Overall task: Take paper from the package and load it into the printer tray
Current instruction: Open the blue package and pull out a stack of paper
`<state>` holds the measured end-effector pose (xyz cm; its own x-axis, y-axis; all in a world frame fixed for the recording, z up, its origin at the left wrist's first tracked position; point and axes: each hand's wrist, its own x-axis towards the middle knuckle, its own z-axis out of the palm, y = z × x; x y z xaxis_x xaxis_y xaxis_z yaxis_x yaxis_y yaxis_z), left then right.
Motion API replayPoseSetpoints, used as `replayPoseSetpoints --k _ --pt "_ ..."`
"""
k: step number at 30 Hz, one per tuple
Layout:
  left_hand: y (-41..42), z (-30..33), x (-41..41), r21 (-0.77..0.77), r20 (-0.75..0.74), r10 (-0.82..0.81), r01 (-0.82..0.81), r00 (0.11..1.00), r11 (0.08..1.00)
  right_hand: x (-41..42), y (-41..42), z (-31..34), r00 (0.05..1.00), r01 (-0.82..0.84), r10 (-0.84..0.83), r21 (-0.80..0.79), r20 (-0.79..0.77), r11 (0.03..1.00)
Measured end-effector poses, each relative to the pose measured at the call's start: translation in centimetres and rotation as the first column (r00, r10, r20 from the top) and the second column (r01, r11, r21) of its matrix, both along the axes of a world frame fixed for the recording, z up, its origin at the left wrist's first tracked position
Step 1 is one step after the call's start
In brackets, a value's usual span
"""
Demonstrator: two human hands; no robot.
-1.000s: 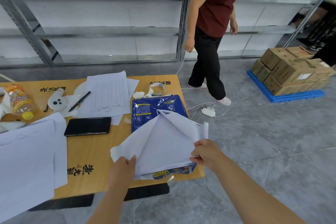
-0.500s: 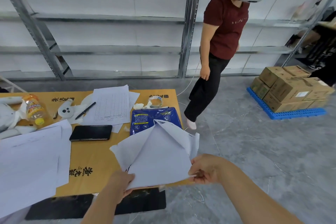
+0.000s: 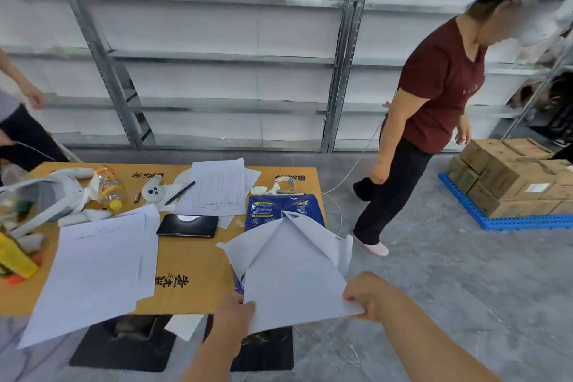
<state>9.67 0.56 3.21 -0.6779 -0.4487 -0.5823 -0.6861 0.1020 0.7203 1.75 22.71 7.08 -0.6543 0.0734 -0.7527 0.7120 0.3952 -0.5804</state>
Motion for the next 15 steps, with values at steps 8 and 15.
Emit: replayPoseSetpoints --k 8,15 --pt "-0.5 3.3 5.7 -0.026 -0.044 -0.119 0.118 0.992 0.993 7.3 0.2 3.9 0.997 -0.034 0.037 0.043 -0.062 0.998" --pt "-1.7 6.4 10.9 -0.043 -0.197 -0.136 0.13 0.971 0.991 12.7 -0.2 5.7 0.98 0.048 -0.033 0.07 -0.197 0.996"
